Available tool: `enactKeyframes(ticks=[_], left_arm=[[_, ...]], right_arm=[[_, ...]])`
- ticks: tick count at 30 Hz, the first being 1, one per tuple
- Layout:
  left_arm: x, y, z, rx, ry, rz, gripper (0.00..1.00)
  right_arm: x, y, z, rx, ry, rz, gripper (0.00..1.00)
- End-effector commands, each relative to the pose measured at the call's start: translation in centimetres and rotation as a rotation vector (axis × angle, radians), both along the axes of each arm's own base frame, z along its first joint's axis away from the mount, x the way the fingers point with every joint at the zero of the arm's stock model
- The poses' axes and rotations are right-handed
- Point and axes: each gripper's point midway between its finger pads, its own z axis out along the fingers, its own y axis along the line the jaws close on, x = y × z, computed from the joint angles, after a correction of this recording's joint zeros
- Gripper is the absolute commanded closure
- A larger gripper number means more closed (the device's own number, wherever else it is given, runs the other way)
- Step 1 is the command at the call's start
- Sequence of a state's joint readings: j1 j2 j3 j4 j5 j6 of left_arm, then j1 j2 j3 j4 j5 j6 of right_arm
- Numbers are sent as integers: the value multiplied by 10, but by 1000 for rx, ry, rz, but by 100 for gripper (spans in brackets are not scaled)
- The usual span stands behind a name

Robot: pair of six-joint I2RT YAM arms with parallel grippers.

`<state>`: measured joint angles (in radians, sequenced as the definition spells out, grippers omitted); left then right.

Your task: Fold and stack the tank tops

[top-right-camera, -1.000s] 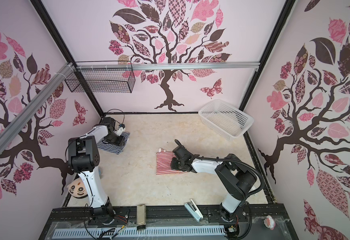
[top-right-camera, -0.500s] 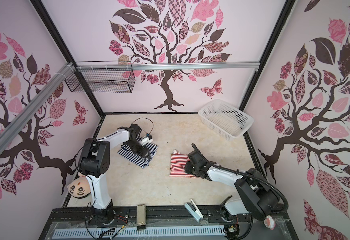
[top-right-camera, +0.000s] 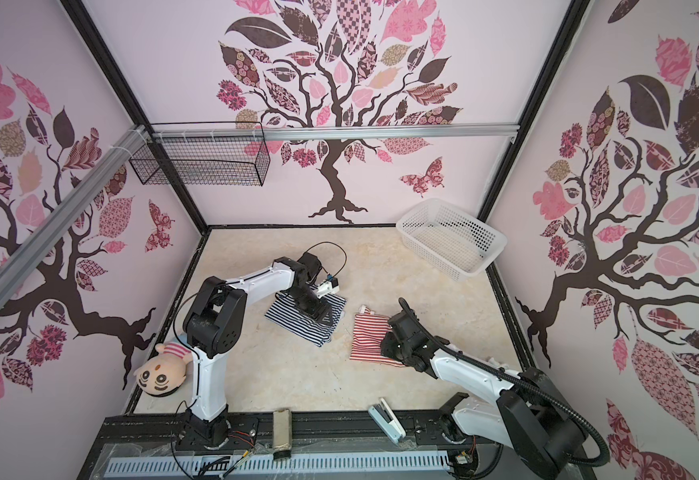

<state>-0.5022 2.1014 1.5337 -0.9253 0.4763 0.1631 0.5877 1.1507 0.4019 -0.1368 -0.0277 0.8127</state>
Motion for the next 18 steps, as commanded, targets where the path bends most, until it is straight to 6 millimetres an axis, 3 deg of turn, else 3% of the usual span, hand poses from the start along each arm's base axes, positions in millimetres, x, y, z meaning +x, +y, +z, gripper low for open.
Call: enactKeyframes(ticks=[1, 3, 5, 8, 10, 12, 14, 18], left_arm=[[33, -7, -6, 8, -71, 63, 37], [37, -11, 5, -14, -90, 56, 37], [38, -17, 29, -69, -129, 44, 37], [37, -21, 66, -143, -216, 43, 34], [32, -25, 87, -169, -264, 30, 32], [22, -31, 98, -168, -290, -8, 31], [6, -41, 101, -159, -295, -63, 30], [-20, -61, 83, -117, -264, -166, 28]], right_arm=[[-37, -14, -27, -36, 151, 15, 57], [-32, -2, -11, 23, 99, 56, 56], [-21, 2, 16, 66, 5, 62, 53], [-11, -2, 61, 96, -122, 34, 52], [-12, -7, 81, 98, -161, 19, 53], [-19, -11, 84, 98, -149, 15, 54], [-31, -14, 75, 94, -91, 20, 56], [-50, -20, 51, 97, -1, -4, 58]])
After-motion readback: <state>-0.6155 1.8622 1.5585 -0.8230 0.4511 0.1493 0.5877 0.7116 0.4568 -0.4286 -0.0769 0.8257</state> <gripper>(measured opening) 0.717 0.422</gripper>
